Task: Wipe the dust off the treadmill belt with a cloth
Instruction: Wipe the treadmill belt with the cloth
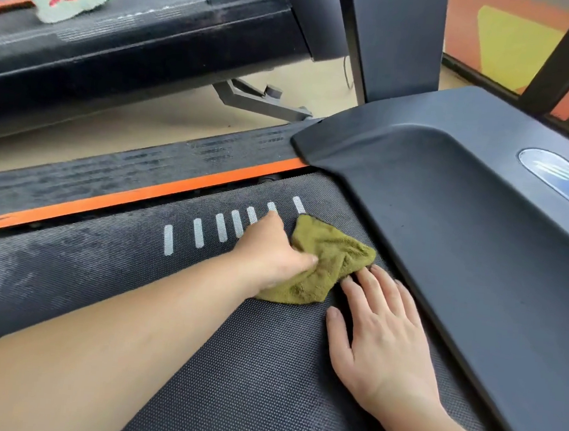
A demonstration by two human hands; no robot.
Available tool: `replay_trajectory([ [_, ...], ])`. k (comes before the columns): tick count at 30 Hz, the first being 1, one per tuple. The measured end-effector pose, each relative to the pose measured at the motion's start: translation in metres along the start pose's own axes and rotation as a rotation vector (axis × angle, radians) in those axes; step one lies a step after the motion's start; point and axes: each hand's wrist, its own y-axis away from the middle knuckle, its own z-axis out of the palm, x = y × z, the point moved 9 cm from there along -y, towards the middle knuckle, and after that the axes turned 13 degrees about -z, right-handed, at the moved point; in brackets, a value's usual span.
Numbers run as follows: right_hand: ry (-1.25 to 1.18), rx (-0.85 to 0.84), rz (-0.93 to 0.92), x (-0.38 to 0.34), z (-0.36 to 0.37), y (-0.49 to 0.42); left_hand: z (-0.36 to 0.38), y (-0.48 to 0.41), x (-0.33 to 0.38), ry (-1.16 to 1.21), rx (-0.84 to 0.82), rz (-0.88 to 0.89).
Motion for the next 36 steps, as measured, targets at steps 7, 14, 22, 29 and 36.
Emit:
replay_trajectory([
  [7,0.016,0.036,-0.006,0.001,0.0,0.001,-0.062,-0.001,0.009,0.291,0.079,0.061],
  [14,0.02,0.066,-0.015,0.001,-0.001,0.0,-0.134,0.046,0.075,-0.008,0.423,0.626],
  [22,0.049,0.053,-0.016,0.0,0.001,0.001,-0.049,0.059,0.023,-0.426,0.154,0.598],
  [29,0.046,0.099,-0.035,-0.001,-0.001,0.002,0.034,0.028,-0.001,-0.671,0.07,0.366],
  [36,0.052,0.111,-0.035,-0.001,-0.001,0.001,0.014,-0.025,0.002,-0.612,0.197,0.436],
])
